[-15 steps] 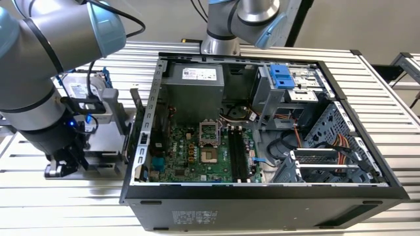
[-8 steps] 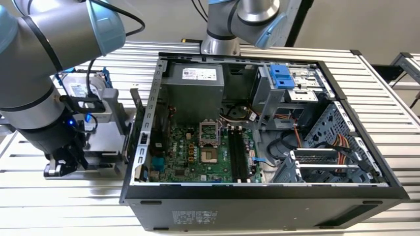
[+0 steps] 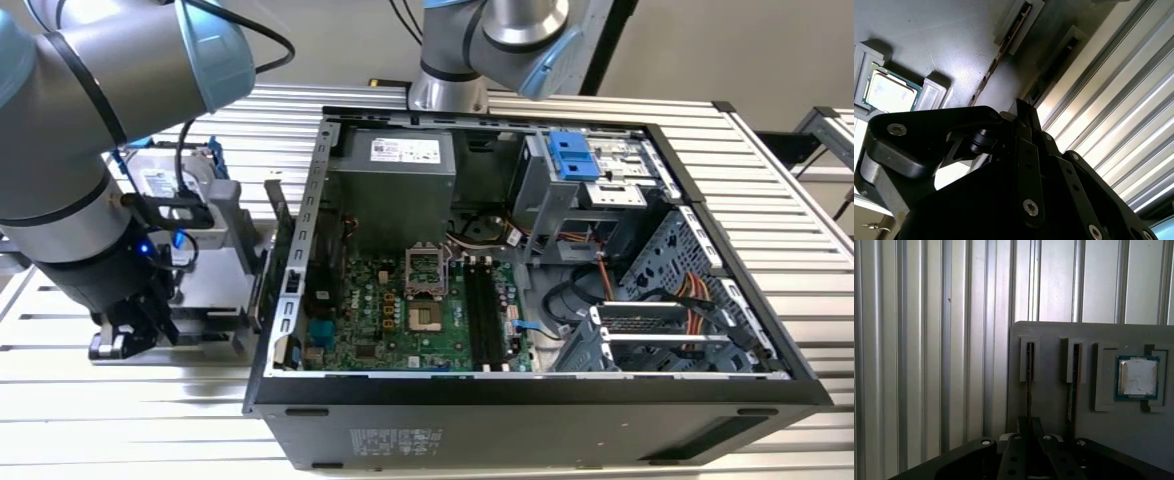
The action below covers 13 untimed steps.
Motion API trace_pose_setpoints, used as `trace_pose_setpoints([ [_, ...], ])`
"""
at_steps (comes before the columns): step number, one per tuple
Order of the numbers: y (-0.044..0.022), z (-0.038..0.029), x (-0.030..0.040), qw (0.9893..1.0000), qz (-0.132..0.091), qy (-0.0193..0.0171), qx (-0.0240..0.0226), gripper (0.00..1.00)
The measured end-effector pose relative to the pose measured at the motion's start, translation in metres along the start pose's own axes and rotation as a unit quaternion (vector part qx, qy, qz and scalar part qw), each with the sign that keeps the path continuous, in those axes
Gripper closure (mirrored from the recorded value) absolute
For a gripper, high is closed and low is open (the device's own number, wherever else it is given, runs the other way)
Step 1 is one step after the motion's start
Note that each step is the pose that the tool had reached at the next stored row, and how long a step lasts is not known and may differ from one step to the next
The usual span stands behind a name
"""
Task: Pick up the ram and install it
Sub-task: 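Pick up the ram and move it above insertion slot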
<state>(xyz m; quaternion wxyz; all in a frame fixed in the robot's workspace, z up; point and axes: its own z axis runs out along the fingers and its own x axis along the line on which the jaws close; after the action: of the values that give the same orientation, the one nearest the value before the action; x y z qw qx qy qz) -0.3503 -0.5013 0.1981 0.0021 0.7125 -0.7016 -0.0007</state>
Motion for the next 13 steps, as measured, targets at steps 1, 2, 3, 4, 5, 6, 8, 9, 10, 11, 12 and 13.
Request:
trace_pose_setpoints([
  [1, 0.0000, -0.0003, 0.0000, 1.0000, 0.000, 0.0001, -0.0001, 1.00],
  [2, 0.0000, -0.0004, 0.0000, 1.0000, 0.000, 0.0000, -0.0001, 1.00],
  [3, 0.0000, -0.0012, 0.0000, 1.0000, 0.000, 0.0000, 0.0000, 1.00],
  [4, 0.0000, -0.0015, 0.0000, 1.0000, 0.000, 0.0000, 0.0000, 1.00],
  [5, 0.0000, -0.0015, 0.0000, 1.0000, 0.000, 0.0000, 0.0000, 1.00],
  [6, 0.0000, -0.0016, 0.0000, 1.0000, 0.000, 0.0000, 0.0000, 1.00],
  [8, 0.0000, -0.0019, 0.0000, 1.0000, 0.000, 0.0000, 0.0000, 1.00],
  [9, 0.0000, -0.0021, 0.0000, 1.0000, 0.000, 0.0000, 0.0000, 1.00],
  [10, 0.0000, -0.0024, 0.0000, 1.0000, 0.000, 0.0000, 0.0000, 1.00],
  [11, 0.0000, -0.0027, 0.0000, 1.0000, 0.000, 0.0000, 0.0000, 1.00],
  [12, 0.0000, -0.0032, 0.0000, 1.0000, 0.000, 0.0000, 0.0000, 1.00],
  [13, 0.0000, -0.0036, 0.0000, 1.0000, 0.000, 0.0000, 0.0000, 1.00],
])
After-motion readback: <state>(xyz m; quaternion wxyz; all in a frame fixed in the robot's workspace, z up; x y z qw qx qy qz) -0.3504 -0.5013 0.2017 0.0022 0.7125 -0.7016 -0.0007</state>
